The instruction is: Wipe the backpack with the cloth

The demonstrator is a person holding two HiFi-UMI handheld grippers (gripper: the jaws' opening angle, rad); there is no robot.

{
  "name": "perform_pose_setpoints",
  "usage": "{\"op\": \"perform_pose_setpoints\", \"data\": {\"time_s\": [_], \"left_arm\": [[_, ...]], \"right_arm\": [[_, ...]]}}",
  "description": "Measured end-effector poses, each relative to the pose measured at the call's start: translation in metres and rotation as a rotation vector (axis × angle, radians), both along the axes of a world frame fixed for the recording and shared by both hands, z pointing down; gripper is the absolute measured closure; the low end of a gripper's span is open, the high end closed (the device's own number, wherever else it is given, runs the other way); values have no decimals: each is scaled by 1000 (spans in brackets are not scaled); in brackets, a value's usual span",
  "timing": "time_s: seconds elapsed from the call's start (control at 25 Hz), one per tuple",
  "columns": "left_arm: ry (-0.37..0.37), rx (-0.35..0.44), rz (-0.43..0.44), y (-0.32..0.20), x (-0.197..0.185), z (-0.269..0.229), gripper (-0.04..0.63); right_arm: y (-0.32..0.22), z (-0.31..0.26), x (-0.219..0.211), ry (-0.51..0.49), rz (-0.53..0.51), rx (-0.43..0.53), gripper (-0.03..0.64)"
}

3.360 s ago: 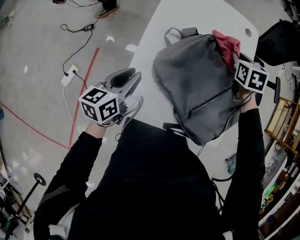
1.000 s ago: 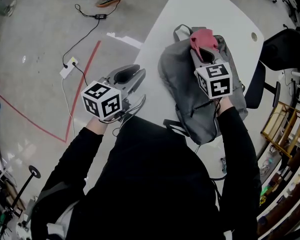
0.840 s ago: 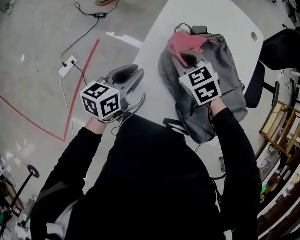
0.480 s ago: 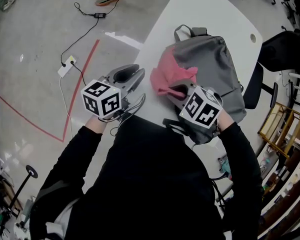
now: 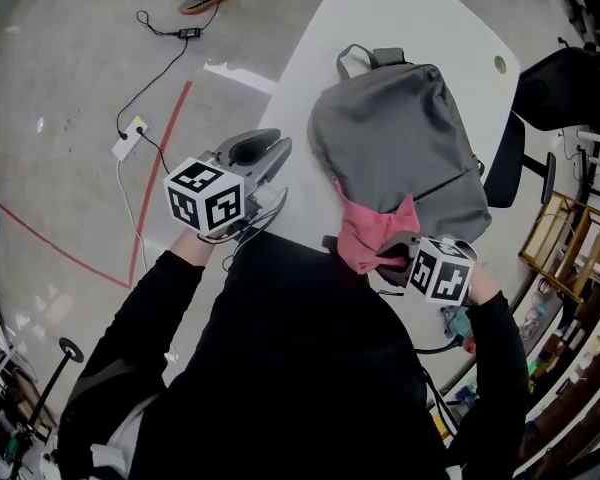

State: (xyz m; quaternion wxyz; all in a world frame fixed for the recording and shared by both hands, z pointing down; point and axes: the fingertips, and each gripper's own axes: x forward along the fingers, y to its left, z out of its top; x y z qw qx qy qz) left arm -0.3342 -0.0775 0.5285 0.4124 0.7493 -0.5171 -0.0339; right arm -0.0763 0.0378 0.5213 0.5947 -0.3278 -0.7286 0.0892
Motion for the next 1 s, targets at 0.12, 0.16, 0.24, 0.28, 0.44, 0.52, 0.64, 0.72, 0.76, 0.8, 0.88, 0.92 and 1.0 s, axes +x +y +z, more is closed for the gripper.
{"op": "perform_pose_setpoints", "data": {"time_s": [0.12, 0.16, 0.24, 0.28, 0.44, 0.52, 0.64, 0.72, 0.76, 0.8, 0.88, 0.92, 1.0], "left_arm": [[-3, -5, -1, 0, 0, 1, 484], [-4, -6, -2, 1, -1, 2, 483], [-5, -10, -5, 3, -2, 2, 483], [-6, -11, -6, 4, -3, 2, 483], [-7, -15, -25, 12, -7, 0, 483], [-7, -18, -37, 18, -11, 0, 483], [-6, -27, -55, 26, -19, 2, 483], [-3, -36, -65, 30, -24, 5, 483], [-2, -40, -67, 32, -26, 7, 483], [-1, -43, -68, 33, -27, 8, 483], [0, -45, -67, 34, -29, 10, 483], [0, -44, -68, 34, -29, 9, 483], [2, -40, -66, 32, -29, 8, 483]], "right_arm": [[-7, -1, -4, -22, 26, 0, 561], [-14, 2, -13, -53, 42, 23, 561], [-34, 10, -40, -131, 99, 83, 561], [-46, 14, -56, -167, 141, 113, 561], [-115, 27, -102, -254, 347, 264, 561], [-163, 31, -101, -261, 464, 388, 561], [-240, 32, -72, -221, 677, 559, 561], [-289, 25, -41, -186, 836, 643, 561], [-311, 19, -26, -175, 906, 685, 561], [-330, 11, -12, -171, 963, 727, 561], [-357, -4, 6, -178, 1037, 790, 561], [-362, -7, 9, -186, 1055, 794, 561], [-350, -4, 3, -201, 1052, 734, 561]]}}
